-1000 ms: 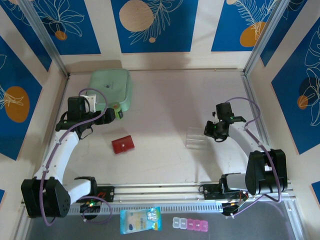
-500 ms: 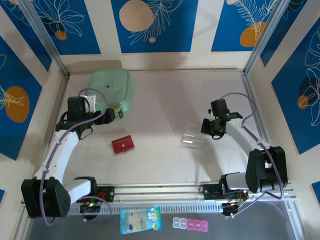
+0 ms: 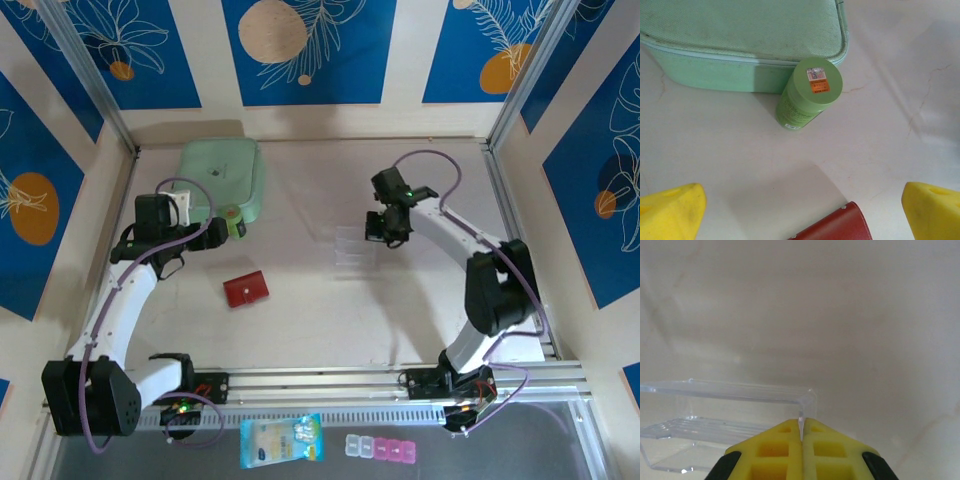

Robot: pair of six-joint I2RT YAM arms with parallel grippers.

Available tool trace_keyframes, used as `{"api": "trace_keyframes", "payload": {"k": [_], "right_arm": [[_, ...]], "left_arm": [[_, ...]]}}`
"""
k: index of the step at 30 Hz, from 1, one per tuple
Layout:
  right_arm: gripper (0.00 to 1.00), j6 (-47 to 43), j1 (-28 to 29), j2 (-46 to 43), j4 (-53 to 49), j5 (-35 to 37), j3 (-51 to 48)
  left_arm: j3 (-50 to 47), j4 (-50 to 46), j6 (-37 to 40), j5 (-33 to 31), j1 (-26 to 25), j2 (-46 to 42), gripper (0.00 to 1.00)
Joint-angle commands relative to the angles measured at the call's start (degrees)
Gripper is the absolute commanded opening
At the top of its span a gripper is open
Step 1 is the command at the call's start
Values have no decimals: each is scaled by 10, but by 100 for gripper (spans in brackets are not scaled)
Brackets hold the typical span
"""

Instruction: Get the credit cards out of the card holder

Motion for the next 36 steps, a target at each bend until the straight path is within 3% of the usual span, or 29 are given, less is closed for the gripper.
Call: {"api": "trace_keyframes", "payload": {"k": [1, 14, 36], "right_arm": [[1, 16, 21, 46, -28, 3, 61], [1, 30, 51, 180, -77, 20, 199], [3, 33, 39, 213, -78, 29, 227]], "left_arm": [[-5, -7, -1, -7, 6, -13, 100], [-6, -8, -5, -11, 6, -13, 100], [-6, -7, -6, -6, 6, -12, 100]]}}
